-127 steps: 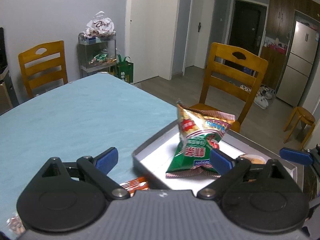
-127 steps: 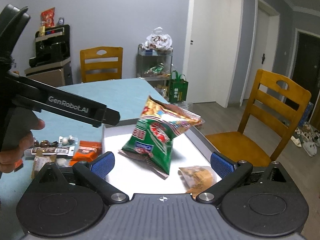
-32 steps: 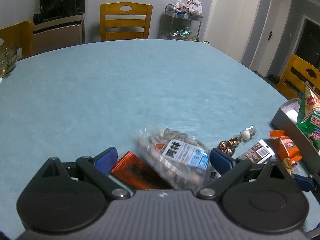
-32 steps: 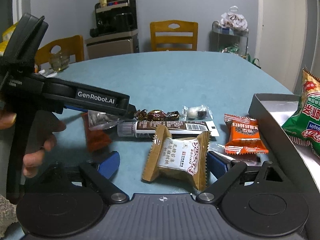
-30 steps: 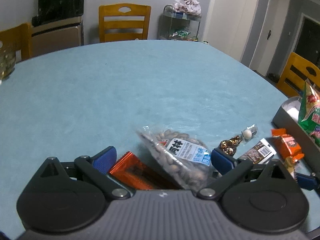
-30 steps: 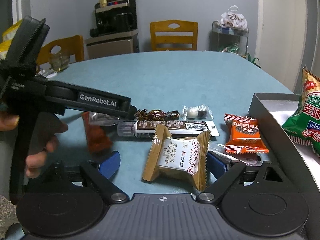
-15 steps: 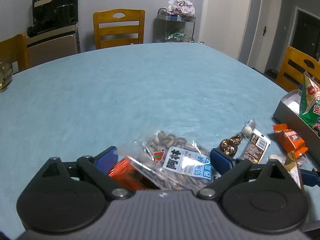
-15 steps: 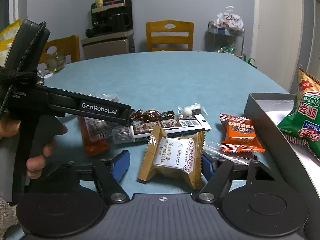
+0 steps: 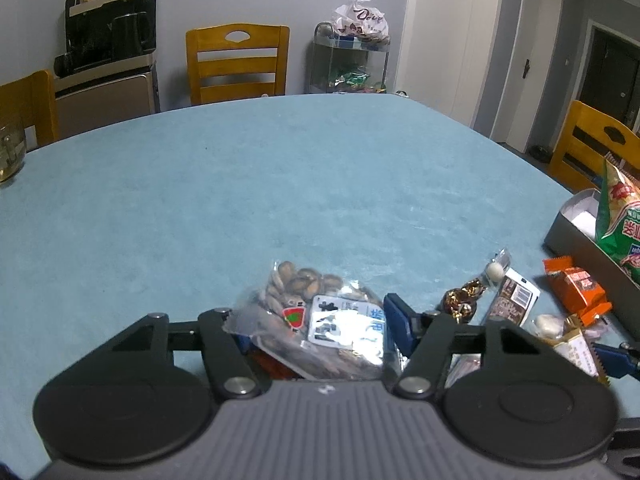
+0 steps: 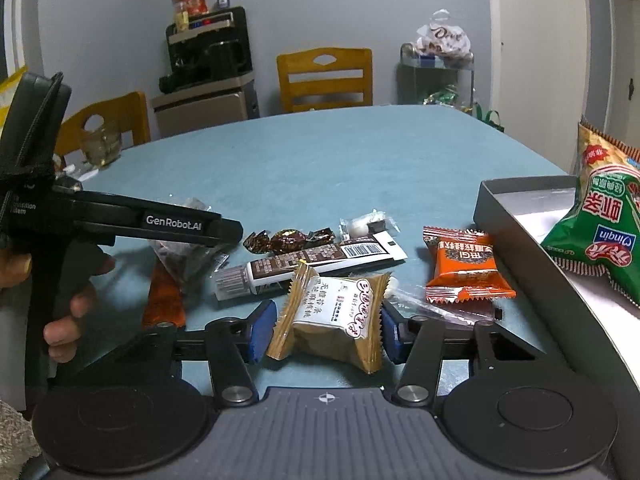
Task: Organize snacks
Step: 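Close left tool on the seed bag while right tool grasps the white-and-gold pastry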
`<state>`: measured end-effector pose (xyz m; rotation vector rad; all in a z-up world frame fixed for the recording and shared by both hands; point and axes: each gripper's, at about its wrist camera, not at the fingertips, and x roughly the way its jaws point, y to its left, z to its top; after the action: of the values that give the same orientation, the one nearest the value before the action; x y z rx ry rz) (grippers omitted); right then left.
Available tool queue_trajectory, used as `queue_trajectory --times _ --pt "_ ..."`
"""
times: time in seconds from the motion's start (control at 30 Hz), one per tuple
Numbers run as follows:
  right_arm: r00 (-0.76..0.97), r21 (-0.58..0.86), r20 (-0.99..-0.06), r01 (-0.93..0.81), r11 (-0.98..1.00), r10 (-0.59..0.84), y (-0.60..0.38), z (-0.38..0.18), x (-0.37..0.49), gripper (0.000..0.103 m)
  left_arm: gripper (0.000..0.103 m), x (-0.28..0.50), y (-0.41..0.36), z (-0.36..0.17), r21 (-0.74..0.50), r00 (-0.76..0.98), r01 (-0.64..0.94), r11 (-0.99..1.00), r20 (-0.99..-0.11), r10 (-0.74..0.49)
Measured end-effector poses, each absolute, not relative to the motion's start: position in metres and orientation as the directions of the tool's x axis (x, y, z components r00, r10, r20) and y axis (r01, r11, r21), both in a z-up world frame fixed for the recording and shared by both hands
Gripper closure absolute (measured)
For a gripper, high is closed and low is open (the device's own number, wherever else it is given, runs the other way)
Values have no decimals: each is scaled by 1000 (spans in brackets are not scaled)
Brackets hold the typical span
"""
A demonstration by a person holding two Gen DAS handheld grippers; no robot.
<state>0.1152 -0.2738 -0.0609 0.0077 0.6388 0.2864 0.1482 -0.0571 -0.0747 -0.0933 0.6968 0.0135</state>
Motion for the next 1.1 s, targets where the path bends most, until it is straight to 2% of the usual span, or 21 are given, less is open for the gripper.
queue_trajectory --times 0.13,0.37,0.43,0.57,0.63,0.77,0.97,1.1 --pt "778 101 -569 -257 961 267 -277 -59 113 57 45 148 -55 -73 -75 769 -41 996 -639 -17" --pt "778 98 -570 -255 962 264 -276 -59 113 59 47 142 -56 -68 -76 783 -34 996 -621 -21" --pt "776 87 -575 -257 962 259 -275 -59 114 58 48 140 -56 -66 -74 790 -28 997 -613 -23" --pt "764 50 -592 -282 958 256 -265 -61 115 48 49 136 -57 -64 -69 792 -12 998 -609 -33" --pt "760 19 -603 -289 957 242 -258 -62 115 47 49 134 -57 -63 -66 794 -5 998 -607 -36" --pt "766 -14 -600 -298 954 230 -251 -62 113 56 51 130 -55 -58 -82 802 2 997 -595 -50" --pt "778 -19 -588 -290 957 224 -257 -57 106 64 58 115 -48 -39 -113 839 7 994 -540 -67" --pt "780 -28 -588 -286 958 215 -262 -53 104 65 61 109 -49 -31 -122 850 25 992 -520 -85"
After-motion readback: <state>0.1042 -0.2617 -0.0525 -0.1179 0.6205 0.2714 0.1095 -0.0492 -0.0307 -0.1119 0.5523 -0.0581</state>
